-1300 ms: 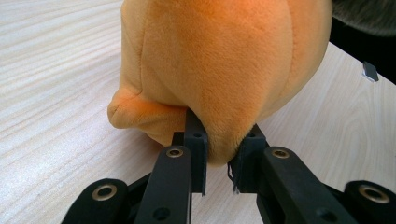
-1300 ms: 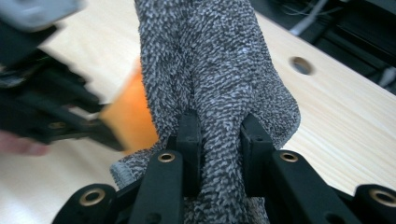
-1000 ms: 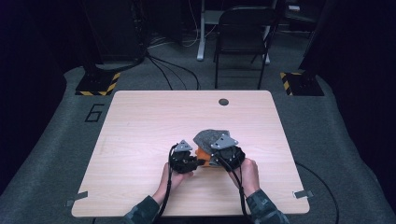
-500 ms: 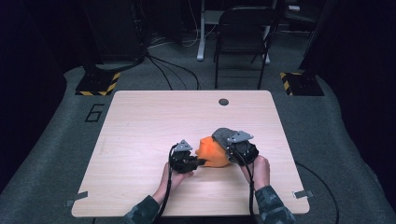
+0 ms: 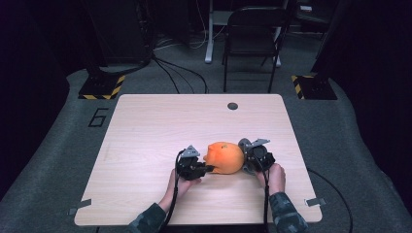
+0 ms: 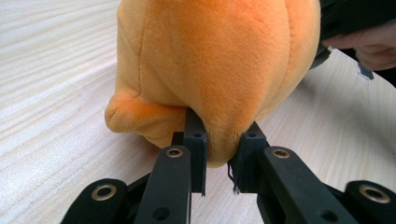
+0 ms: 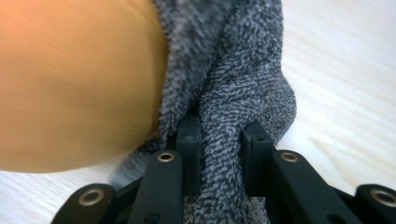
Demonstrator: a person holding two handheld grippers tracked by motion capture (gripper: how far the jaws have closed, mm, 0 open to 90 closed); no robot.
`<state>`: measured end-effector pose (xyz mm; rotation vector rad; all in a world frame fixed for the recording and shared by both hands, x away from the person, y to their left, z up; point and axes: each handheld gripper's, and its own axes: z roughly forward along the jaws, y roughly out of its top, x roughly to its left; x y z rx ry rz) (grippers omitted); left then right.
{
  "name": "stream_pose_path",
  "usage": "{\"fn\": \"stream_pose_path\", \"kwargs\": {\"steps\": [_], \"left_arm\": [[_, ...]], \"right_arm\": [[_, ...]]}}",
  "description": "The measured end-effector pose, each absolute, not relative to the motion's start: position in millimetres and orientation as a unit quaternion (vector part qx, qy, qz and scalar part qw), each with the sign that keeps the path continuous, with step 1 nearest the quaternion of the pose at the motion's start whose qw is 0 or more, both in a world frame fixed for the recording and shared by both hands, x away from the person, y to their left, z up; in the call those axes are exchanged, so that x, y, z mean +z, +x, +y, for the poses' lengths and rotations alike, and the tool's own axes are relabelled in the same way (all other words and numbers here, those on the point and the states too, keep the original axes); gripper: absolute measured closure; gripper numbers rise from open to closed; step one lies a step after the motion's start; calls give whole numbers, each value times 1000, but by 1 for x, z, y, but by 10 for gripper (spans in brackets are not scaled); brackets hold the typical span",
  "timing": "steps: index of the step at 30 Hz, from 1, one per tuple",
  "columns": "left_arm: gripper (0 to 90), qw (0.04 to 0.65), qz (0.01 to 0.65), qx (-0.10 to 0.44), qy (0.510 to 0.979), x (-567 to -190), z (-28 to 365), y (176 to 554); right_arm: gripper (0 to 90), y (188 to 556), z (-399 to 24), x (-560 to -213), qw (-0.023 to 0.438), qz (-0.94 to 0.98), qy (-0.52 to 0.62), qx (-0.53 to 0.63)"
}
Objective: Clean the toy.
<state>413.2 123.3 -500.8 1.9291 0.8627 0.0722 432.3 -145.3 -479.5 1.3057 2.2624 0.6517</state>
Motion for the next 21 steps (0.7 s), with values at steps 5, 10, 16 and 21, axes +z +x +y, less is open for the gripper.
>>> {"fn": "stream_pose_path", "kwargs": {"steps": [5, 10, 16, 21], "left_arm": [[787, 492, 356, 30, 794, -501, 123, 413], [786, 493, 357, 30, 793, -501, 124, 414], [784, 493, 357, 34, 793, -501, 124, 414], [777, 489, 358, 33, 795, -502, 123, 413]], "right_arm": [[733, 436, -147, -485, 211, 824, 473, 229], [735, 428, -154, -455, 233, 809, 478, 248], [735, 395, -128, -393, 261, 800, 423, 335], [736, 391, -96, -410, 249, 834, 383, 310]]}}
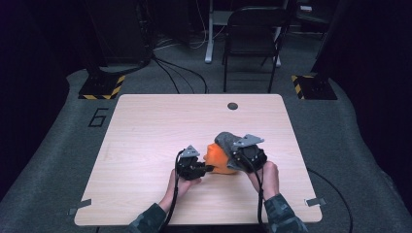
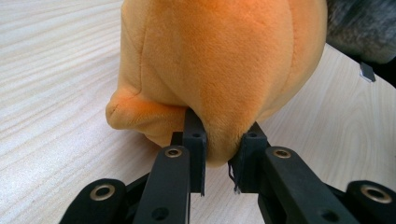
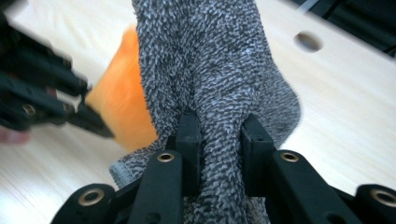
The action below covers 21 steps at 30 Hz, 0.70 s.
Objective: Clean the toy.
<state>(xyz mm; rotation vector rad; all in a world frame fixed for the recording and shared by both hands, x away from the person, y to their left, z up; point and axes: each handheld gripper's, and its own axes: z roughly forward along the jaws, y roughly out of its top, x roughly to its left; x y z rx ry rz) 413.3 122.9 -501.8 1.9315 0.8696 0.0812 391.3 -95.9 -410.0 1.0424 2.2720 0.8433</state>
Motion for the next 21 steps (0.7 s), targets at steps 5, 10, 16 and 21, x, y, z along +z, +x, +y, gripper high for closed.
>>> {"fn": "stream_pose_path", "kwargs": {"steps": [5, 10, 16, 21], "left_arm": [[763, 487, 347, 39, 801, -503, 123, 414], [691, 489, 347, 40, 799, -504, 123, 415], [447, 483, 338, 56, 806, -501, 124, 416], [274, 483, 299, 100, 817, -494, 130, 415]], "right_arm": [[741, 396, -96, -422, 249, 832, 384, 312], [749, 398, -97, -427, 250, 833, 382, 313], [751, 402, -100, -429, 242, 831, 390, 316], [751, 404, -104, -429, 238, 832, 391, 315]]}}
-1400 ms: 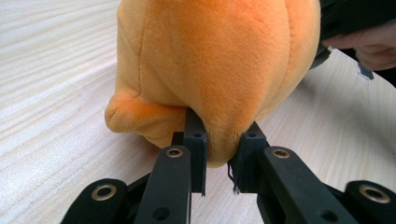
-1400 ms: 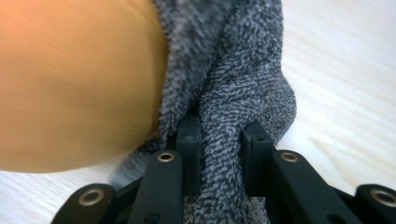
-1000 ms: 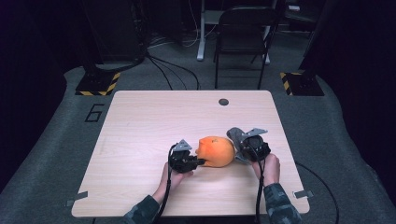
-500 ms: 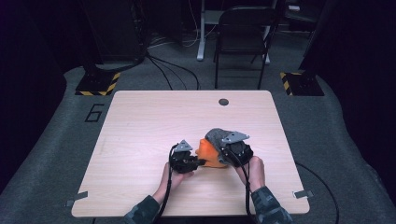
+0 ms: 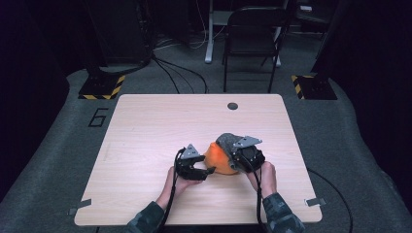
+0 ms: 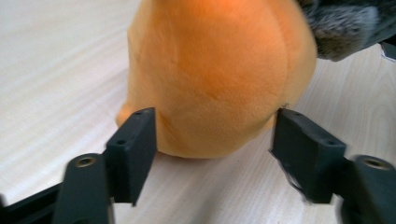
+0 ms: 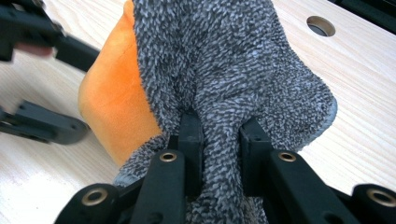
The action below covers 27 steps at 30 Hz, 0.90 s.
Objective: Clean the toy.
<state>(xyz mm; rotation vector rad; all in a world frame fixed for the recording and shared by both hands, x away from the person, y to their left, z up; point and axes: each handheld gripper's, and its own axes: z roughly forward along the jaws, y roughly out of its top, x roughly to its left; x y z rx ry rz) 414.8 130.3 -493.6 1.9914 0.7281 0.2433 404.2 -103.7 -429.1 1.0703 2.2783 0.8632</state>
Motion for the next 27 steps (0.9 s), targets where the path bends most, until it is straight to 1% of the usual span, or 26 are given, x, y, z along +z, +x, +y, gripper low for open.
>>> {"fn": "stream_pose_path", "kwargs": {"steps": [3, 6, 11, 13, 20, 22, 24, 27], "left_arm": [[217, 464, 273, 135, 832, -493, 134, 414], [182, 448, 265, 141, 842, -502, 135, 419], [174, 427, 245, 159, 856, -514, 130, 424], [173, 416, 236, 175, 861, -517, 127, 425], [186, 411, 215, 195, 864, -522, 119, 430], [204, 408, 203, 201, 867, -523, 116, 431], [282, 410, 198, 206, 866, -524, 114, 430], [422, 410, 190, 213, 866, -524, 112, 429]], "right_arm": [[751, 405, -104, -430, 239, 830, 391, 318], [751, 407, -104, -430, 239, 828, 394, 320], [751, 408, -105, -431, 236, 827, 400, 318], [750, 409, -105, -431, 237, 826, 400, 319], [750, 411, -105, -432, 235, 825, 403, 320], [751, 412, -105, -432, 234, 825, 404, 318], [750, 412, -106, -432, 236, 824, 403, 320], [750, 412, -105, -433, 233, 824, 406, 321]]}}
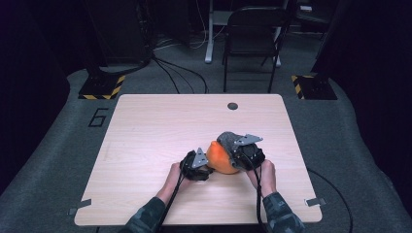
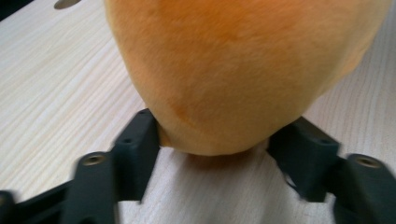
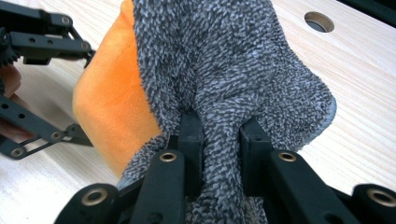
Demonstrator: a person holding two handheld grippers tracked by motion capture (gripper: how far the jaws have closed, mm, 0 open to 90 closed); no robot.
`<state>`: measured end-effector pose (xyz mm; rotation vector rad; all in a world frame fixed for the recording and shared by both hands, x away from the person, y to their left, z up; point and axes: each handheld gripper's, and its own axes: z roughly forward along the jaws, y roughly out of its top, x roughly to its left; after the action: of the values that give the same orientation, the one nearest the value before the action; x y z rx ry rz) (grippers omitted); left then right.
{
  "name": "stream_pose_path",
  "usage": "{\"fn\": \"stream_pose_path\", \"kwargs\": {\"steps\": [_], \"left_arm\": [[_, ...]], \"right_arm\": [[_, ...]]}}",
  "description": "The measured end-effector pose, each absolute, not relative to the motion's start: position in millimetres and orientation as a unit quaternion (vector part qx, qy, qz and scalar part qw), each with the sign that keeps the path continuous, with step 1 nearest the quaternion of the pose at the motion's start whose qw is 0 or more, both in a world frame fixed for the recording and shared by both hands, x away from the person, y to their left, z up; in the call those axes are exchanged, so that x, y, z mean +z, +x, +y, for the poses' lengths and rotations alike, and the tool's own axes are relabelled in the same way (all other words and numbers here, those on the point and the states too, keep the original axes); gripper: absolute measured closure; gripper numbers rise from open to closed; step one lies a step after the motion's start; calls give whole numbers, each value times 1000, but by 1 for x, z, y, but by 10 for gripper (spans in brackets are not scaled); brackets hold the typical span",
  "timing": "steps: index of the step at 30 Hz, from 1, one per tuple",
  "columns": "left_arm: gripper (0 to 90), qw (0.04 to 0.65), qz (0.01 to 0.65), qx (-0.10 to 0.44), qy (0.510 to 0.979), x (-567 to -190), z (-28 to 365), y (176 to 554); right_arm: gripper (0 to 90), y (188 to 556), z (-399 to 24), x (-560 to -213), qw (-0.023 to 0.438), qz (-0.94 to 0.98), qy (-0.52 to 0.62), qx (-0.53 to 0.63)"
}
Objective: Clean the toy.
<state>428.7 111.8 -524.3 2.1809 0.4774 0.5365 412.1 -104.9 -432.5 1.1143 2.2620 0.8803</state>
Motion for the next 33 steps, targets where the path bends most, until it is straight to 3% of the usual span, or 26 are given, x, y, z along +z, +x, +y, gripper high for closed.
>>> {"fn": "stream_pose_path", "kwargs": {"steps": [5, 9, 16, 24, 33], "left_arm": [[608, 409, 194, 220, 864, -525, 109, 427], [679, 415, 199, 218, 860, -525, 111, 428], [704, 415, 199, 221, 860, -525, 110, 427], [717, 417, 185, 247, 855, -526, 109, 422], [761, 447, 179, 256, 838, -524, 111, 417]], "right_arm": [[748, 411, -105, -432, 232, 823, 403, 326], [744, 407, -114, -423, 228, 814, 402, 352], [744, 401, -160, -406, 278, 781, 444, 339], [744, 412, -200, -445, 259, 778, 503, 274], [742, 417, -205, -452, 252, 776, 511, 270]]}}
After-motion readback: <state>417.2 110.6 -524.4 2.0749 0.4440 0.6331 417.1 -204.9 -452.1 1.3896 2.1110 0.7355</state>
